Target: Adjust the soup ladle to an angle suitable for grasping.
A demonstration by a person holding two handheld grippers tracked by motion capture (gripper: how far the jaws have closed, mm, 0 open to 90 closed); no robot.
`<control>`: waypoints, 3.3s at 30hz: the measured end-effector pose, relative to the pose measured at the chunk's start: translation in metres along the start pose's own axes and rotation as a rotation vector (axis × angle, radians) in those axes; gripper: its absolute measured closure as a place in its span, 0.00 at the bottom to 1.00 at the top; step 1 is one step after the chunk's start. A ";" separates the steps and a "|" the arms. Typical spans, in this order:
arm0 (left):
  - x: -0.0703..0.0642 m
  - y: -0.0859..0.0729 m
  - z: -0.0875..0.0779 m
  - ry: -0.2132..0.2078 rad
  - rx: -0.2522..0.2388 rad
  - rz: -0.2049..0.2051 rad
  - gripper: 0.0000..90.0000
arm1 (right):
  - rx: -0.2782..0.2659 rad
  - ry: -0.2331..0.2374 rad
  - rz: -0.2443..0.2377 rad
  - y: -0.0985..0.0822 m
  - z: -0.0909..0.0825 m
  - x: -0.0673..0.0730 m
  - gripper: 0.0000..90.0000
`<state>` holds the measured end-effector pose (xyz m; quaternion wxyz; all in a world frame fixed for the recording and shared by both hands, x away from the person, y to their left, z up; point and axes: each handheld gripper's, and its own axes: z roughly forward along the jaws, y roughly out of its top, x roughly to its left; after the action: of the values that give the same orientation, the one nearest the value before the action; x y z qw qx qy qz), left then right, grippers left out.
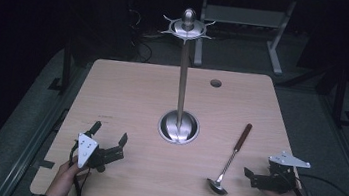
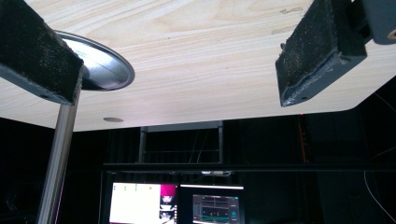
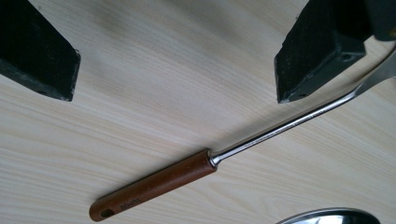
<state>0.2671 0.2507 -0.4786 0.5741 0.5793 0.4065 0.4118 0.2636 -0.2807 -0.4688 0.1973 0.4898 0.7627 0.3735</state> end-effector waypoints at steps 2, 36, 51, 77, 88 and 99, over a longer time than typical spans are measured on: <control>0.000 0.000 0.000 0.000 0.000 0.000 0.00 | 0.002 -0.003 0.009 0.001 0.001 -0.001 0.01; -0.001 0.000 0.001 -0.002 0.003 -0.003 0.00 | -0.071 -0.001 -0.024 0.045 0.047 -0.026 0.99; -0.001 0.000 0.001 -0.002 0.004 -0.002 0.00 | -0.051 -0.012 0.000 0.055 0.069 -0.041 1.00; -0.001 0.000 0.001 -0.002 0.004 -0.002 0.00 | -0.010 0.057 -0.034 0.057 0.075 -0.026 1.00; -0.001 0.000 0.001 -0.002 0.006 -0.001 0.00 | -0.001 0.094 -0.071 0.062 0.077 -0.012 1.00; -0.001 0.000 0.001 -0.002 0.006 -0.001 0.00 | 0.008 0.129 -0.104 0.066 0.081 0.003 1.00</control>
<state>0.2674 0.2497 -0.4786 0.5731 0.5812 0.4074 0.4097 0.3555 -0.2321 -0.4705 0.1650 0.4251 0.7999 0.3902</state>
